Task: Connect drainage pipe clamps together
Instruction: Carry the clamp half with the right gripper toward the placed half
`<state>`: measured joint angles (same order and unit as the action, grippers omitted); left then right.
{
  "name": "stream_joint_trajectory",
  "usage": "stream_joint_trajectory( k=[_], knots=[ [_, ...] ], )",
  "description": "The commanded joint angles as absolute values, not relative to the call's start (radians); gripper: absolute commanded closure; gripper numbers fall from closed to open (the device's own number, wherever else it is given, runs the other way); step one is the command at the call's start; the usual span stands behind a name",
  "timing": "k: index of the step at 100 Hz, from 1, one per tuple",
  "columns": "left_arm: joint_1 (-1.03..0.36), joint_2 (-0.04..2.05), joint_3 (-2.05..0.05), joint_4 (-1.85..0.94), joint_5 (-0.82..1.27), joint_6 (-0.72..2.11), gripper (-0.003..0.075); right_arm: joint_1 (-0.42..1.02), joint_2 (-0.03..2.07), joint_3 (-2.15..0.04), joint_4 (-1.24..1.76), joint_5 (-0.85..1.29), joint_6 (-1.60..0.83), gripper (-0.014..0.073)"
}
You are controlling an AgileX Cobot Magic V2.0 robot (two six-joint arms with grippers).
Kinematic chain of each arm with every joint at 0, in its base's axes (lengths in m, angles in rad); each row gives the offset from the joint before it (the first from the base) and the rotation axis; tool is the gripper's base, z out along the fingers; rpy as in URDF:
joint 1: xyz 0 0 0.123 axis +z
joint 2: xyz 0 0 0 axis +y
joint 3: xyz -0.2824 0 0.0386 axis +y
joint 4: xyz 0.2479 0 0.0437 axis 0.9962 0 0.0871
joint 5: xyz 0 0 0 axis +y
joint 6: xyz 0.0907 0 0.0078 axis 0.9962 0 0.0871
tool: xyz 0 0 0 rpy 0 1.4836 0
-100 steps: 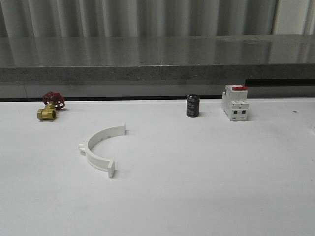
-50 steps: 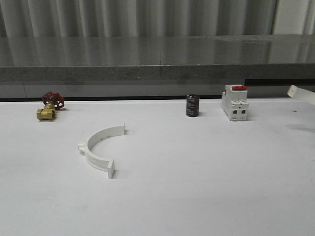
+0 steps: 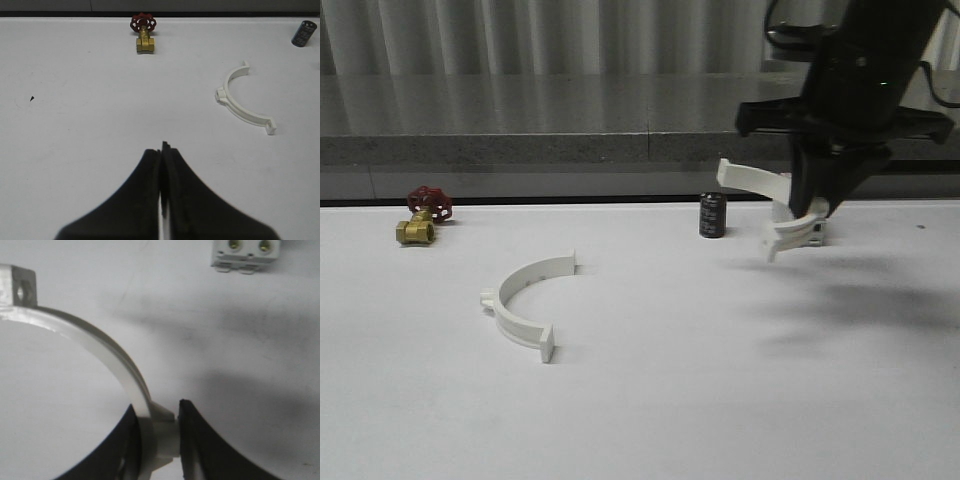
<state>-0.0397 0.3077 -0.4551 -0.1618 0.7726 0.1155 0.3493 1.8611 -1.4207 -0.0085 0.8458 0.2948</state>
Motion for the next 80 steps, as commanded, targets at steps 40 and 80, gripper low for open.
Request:
stream_joint_trajectory(
  k=[40,80],
  knots=[
    [-0.039,0.317,-0.481,-0.183,0.706,0.117,0.0741,0.53,1.991,-1.591,-0.093,0.826,0.537,0.0505],
    [-0.039,0.317,-0.481,-0.183,0.706,0.117,0.0741,0.598,2.078,-1.7,-0.092,0.849,0.557,0.0505]
  ],
)
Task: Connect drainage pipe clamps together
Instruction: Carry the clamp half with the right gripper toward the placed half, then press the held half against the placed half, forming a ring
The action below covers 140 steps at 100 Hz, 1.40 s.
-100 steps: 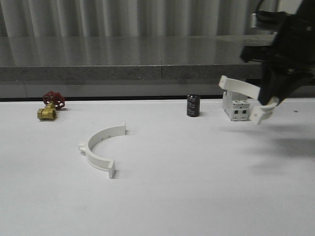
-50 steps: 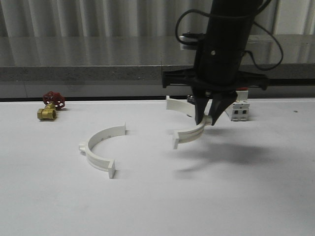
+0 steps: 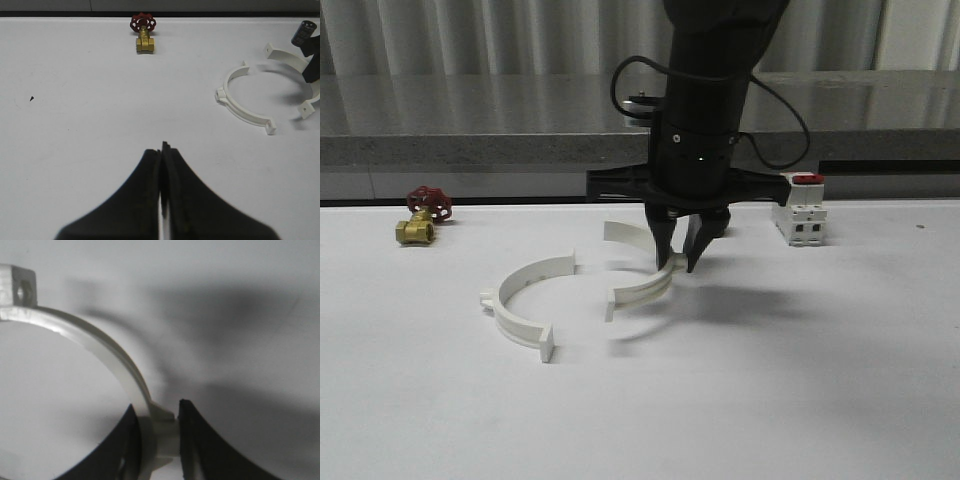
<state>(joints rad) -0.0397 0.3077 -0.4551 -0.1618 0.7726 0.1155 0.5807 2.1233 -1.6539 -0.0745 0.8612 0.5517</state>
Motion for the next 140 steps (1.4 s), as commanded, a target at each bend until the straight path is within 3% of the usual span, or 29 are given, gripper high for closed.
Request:
stream_joint_trajectory(
  k=[1,122,140],
  knots=[
    [-0.039,0.317,-0.481,-0.183,0.706,0.117,0.0741,0.601,2.078,-1.7,-0.092,0.849,0.557,0.0505],
    [-0.039,0.317,-0.481,-0.183,0.706,0.117,0.0741,0.619,2.143,-1.706,-0.009,0.814,0.61,0.0503],
    [-0.039,0.317,-0.481,-0.183,0.706,0.117,0.0741,0.619,2.143,-1.706,0.009,0.813,0.609,0.0439]
  ],
)
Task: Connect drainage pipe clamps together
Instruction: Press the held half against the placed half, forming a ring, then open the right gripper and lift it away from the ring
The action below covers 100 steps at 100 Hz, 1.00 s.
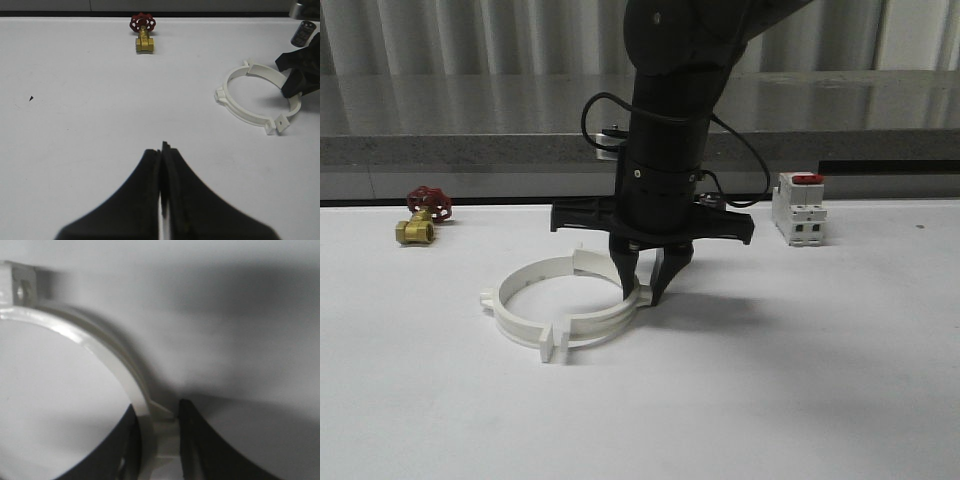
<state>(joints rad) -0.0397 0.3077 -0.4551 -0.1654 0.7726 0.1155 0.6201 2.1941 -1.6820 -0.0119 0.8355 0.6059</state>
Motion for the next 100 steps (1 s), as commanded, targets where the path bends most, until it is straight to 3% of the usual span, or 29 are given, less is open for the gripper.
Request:
stream_joint_trajectory(
  k=[1,54,78,100],
  knots=[
    [-0.039,0.317,-0.481,-0.183,0.706,0.117,0.0741,0.619,2.143,-1.706,0.009,0.813,0.609,0.0435],
    [-0.039,0.317,-0.481,-0.183,0.706,0.117,0.0741,0.619,2.143,-1.706,0.027,0.809,0.583,0.016],
    [-0.039,0.317,-0.481,-0.183,0.706,0.117,0.0741,0.61,2.115,-1.707,0.027,0.803,0.467,0.0098],
    [-0.039,0.317,-0.481,-0.183,0.706,0.117,0.0741,0.565,2.042,-1.707,0.027,0.844,0.357,0.0092]
  ],
)
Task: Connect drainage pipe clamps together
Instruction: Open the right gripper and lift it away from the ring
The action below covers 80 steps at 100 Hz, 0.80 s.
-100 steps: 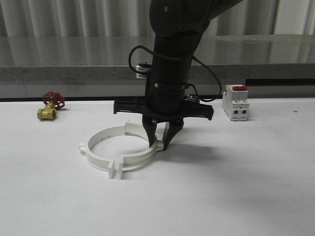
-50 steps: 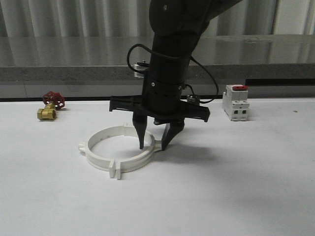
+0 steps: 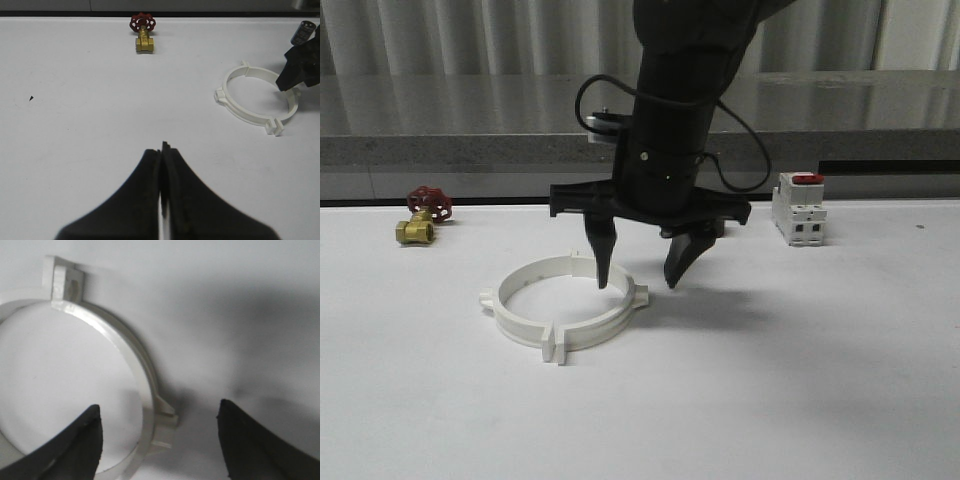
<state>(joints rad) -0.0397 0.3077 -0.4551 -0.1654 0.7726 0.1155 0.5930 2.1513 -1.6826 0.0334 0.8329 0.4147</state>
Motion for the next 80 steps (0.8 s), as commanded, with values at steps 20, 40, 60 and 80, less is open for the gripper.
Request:
stream_joint_trajectory(
  k=[20,40,60,80],
  knots=[
    [-0.039,0.317,-0.481,-0.183,0.706,0.117,0.0741,0.504,1.94,-1.706,0.059,0.915,0.206,0.0092],
    [-0.039,0.317,-0.481,-0.183,0.706,0.117,0.0741,0.453,1.79,-1.646,0.065,0.936,0.075,0.0092],
    [-0.039,0.317,-0.481,-0.183,0.706,0.117,0.0741,0.316,1.603,-1.478,0.065,0.902,0.017,0.0092],
    [-0.039,0.317,-0.481,-0.183,0.706,0.117,0.0741,0.12,1.374,-1.263,0.066,0.873,0.0,0.0092]
  ],
)
